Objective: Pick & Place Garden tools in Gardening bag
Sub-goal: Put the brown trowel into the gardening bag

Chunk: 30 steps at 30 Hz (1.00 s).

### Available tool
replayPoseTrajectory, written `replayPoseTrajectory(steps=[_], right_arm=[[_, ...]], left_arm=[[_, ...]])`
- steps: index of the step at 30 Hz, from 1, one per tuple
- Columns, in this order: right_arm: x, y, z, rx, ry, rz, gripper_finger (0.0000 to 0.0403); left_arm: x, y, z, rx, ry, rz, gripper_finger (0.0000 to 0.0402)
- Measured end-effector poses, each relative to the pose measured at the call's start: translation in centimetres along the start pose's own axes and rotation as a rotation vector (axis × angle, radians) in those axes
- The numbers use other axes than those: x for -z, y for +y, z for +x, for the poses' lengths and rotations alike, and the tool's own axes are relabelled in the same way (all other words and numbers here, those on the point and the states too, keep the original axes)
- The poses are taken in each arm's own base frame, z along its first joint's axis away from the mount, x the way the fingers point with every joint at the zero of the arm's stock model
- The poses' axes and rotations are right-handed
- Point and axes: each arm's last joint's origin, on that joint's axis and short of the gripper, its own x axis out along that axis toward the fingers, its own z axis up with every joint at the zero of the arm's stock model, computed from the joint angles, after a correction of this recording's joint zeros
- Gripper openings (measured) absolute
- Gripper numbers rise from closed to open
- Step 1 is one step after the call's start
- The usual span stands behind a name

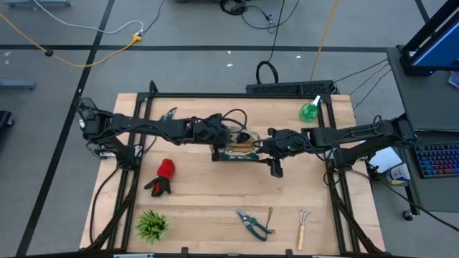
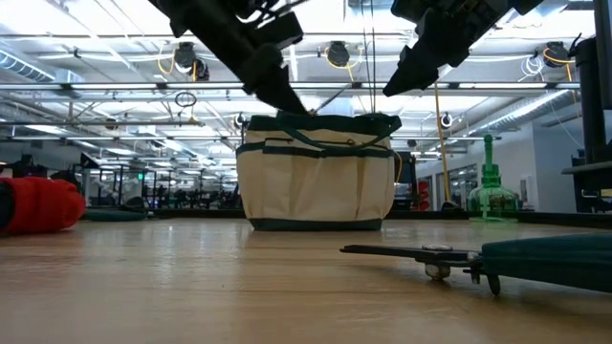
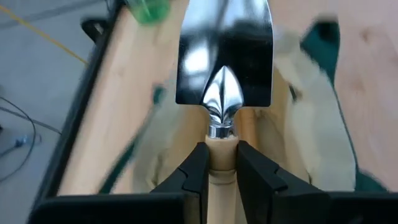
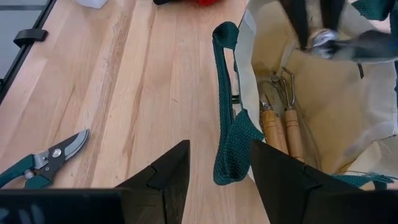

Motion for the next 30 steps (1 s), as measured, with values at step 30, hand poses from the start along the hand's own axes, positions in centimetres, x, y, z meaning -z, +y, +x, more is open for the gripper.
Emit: replayPoseTrajectory(steps=[30], right_arm=[[0.0, 0.0, 0.0, 0.0, 0.0, 0.0, 0.016]], left_arm=[[3.1, -0.9, 2.6, 0.078, 0.242, -0.007, 0.0062]])
